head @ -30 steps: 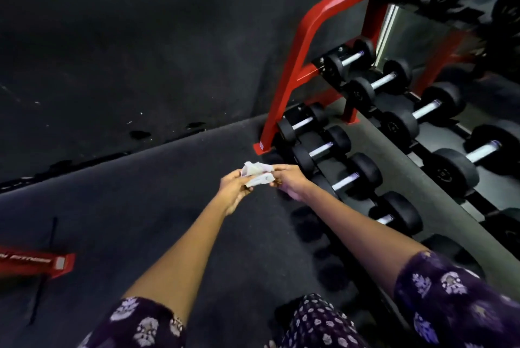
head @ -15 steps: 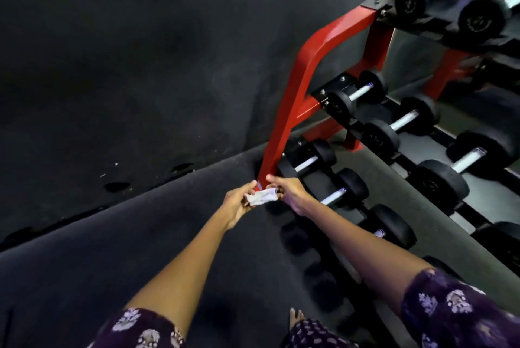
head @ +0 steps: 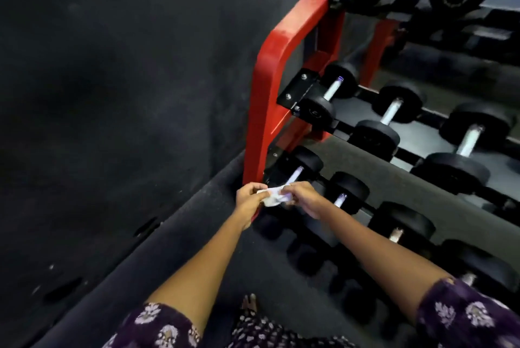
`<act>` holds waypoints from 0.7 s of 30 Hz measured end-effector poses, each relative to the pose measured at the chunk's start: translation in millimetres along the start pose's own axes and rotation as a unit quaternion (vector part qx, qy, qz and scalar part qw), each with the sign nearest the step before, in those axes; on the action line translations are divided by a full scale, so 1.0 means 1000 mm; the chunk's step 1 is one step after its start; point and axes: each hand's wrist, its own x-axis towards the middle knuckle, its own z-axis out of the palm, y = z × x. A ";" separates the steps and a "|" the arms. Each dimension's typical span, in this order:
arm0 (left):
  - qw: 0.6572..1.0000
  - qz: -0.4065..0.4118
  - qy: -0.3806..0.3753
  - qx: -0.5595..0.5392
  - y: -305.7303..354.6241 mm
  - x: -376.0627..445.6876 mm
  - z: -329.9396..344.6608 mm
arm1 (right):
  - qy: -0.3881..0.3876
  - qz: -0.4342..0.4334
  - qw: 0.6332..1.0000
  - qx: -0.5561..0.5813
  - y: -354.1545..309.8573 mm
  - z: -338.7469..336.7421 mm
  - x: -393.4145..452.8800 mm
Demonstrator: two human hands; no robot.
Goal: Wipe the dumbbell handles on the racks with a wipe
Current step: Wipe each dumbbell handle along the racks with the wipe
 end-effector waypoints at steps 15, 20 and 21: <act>0.995 -0.060 -0.082 -0.010 -0.069 0.122 0.018 | 0.170 0.008 0.956 0.239 0.056 0.025 0.092; 0.993 -0.058 -0.095 0.031 -0.137 0.175 0.041 | 0.232 -0.004 0.950 0.209 0.106 0.010 0.159; 0.990 -0.037 -0.092 0.097 -0.153 0.189 0.047 | 0.253 -0.011 0.947 0.197 0.118 0.004 0.175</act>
